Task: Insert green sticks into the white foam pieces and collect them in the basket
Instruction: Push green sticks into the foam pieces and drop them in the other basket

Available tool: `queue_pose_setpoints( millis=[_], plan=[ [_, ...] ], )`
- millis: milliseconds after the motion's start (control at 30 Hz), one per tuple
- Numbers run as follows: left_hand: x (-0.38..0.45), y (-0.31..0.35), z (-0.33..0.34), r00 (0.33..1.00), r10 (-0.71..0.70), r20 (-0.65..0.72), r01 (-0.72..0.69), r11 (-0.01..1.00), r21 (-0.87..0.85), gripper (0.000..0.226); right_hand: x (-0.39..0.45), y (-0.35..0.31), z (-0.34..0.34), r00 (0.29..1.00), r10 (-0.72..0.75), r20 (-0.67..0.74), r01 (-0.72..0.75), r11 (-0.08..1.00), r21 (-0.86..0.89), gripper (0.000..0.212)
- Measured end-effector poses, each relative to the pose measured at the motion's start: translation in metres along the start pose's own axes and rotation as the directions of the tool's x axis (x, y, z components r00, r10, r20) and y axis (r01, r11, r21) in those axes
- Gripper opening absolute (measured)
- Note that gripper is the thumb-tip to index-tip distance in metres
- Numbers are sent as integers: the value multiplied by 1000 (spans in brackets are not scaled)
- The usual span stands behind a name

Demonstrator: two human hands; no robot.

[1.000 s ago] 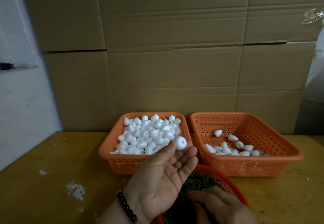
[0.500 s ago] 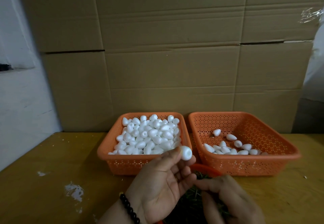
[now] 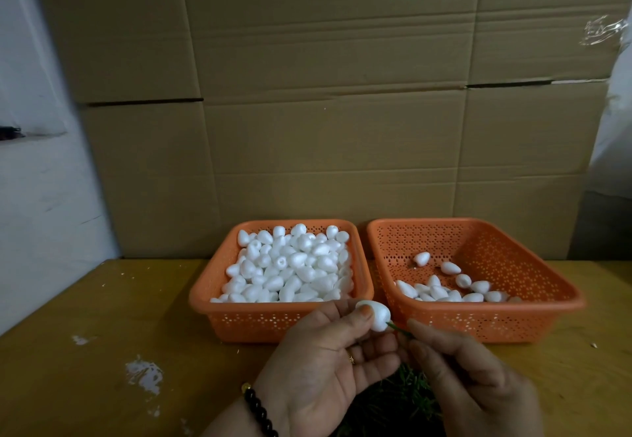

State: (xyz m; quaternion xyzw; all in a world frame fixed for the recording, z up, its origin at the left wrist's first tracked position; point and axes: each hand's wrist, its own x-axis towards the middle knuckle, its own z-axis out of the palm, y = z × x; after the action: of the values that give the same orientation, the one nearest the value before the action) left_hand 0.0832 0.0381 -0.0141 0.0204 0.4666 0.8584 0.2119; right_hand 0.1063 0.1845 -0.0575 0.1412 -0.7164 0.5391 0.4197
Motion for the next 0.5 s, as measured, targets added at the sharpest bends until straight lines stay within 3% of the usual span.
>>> queue_pose_setpoints(
  millis=[167, 500],
  plan=[
    [0, -1, 1, 1000, 4, -8, -4, 1000, 9, 30, -5, 2, 2, 980, 198, -4, -197, 977, 82, 23],
    [0, -6, 2, 1000, 18, 23, -19, 999, 50, 30, -4, 2, 0, 981, 192, 22, -193, 980, 44, 20]
  ],
)
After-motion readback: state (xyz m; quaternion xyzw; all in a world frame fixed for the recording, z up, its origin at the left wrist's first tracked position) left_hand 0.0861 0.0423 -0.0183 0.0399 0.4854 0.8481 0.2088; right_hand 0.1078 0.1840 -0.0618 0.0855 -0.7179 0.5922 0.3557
